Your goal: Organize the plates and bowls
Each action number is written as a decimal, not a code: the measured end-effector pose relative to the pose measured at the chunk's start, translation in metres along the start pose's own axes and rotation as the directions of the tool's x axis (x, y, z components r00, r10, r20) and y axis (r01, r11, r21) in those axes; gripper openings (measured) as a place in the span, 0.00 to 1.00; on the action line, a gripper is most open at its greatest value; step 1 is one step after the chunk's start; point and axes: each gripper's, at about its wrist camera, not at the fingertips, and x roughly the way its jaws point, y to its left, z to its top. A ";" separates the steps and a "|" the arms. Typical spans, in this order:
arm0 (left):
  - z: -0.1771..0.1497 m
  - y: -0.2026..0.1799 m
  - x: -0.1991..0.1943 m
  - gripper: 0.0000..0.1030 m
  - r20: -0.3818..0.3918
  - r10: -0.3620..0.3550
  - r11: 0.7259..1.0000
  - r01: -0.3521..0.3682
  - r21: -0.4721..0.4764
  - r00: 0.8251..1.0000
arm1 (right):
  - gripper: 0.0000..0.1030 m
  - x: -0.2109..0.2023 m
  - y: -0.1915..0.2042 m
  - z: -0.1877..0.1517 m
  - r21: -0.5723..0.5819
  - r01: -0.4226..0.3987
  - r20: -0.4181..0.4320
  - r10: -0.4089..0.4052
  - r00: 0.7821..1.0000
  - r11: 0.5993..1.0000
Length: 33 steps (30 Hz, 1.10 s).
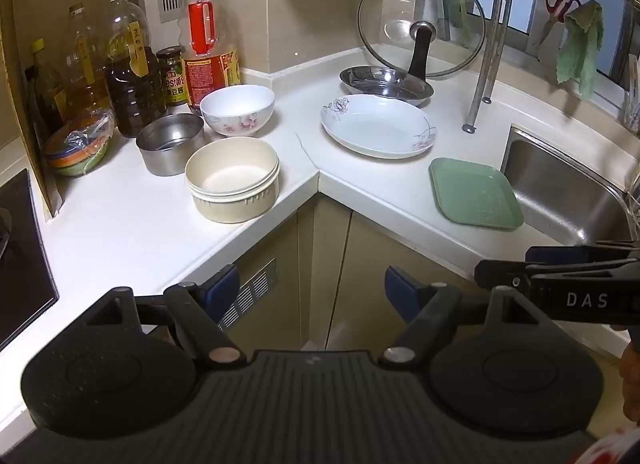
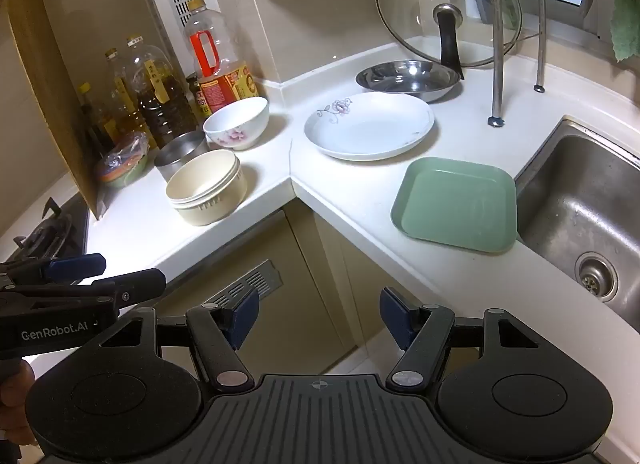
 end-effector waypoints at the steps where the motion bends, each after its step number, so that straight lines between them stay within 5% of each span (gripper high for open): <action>1: 0.000 0.000 0.000 0.76 -0.001 -0.001 1.000 0.001 0.000 1.000 | 0.65 0.000 0.000 0.000 0.001 -0.001 -0.001 0.001 1.000 1.000; 33: 0.000 0.000 0.000 0.76 -0.009 0.000 1.000 0.000 -0.001 1.000 | 0.65 0.005 -0.007 0.006 0.002 -0.003 -0.001 0.003 1.000 1.000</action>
